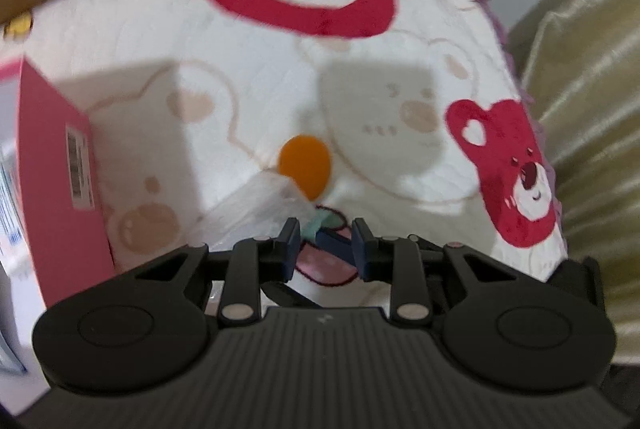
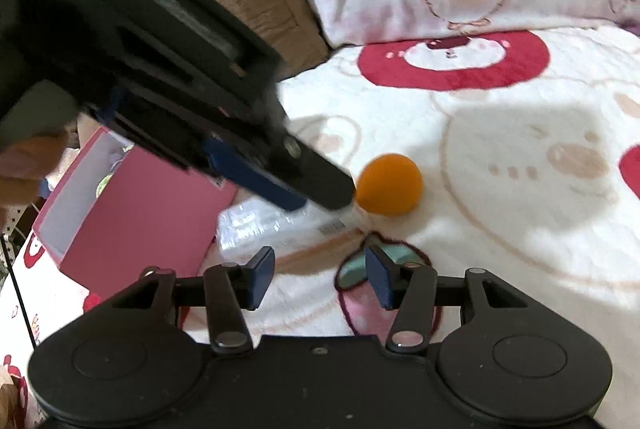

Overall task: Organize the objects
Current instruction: 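Close the left tool on the packaged box and lift it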

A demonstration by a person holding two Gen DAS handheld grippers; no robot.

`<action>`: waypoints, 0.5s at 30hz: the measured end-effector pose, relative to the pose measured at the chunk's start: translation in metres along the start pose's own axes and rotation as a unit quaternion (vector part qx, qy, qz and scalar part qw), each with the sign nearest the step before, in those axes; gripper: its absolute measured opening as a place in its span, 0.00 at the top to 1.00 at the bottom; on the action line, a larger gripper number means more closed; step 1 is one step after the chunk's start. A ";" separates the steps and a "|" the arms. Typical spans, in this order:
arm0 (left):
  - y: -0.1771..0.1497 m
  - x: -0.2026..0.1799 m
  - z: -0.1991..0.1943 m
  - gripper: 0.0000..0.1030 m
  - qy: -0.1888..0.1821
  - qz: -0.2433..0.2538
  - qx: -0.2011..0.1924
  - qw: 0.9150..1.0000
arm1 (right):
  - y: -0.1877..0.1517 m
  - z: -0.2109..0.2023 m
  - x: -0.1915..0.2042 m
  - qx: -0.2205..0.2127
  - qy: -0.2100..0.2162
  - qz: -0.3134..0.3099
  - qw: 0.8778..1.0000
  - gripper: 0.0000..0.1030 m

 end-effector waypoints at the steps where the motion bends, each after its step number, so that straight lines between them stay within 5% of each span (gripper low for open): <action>1: -0.002 -0.005 -0.004 0.74 0.009 0.019 -0.006 1.000 | -0.003 -0.001 -0.002 -0.001 -0.003 0.005 1.000 0.45; 7: 0.003 -0.009 -0.022 0.70 0.094 0.072 -0.062 0.991 | -0.015 -0.010 -0.002 -0.006 0.004 0.020 1.000 0.42; 15: 0.000 0.012 0.001 0.70 0.075 0.028 -0.018 0.997 | -0.019 -0.017 0.005 -0.007 0.003 0.016 1.000 0.42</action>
Point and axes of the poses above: each gripper's, at about its wrist camera, not at the fingertips, and z roughly the way its jaws point, x to its left, y to its top, the point moved 4 cm from there along z, roughly the way its jaws point, and after that the axes turned 8 degrees about x, right-handed, at the moved point
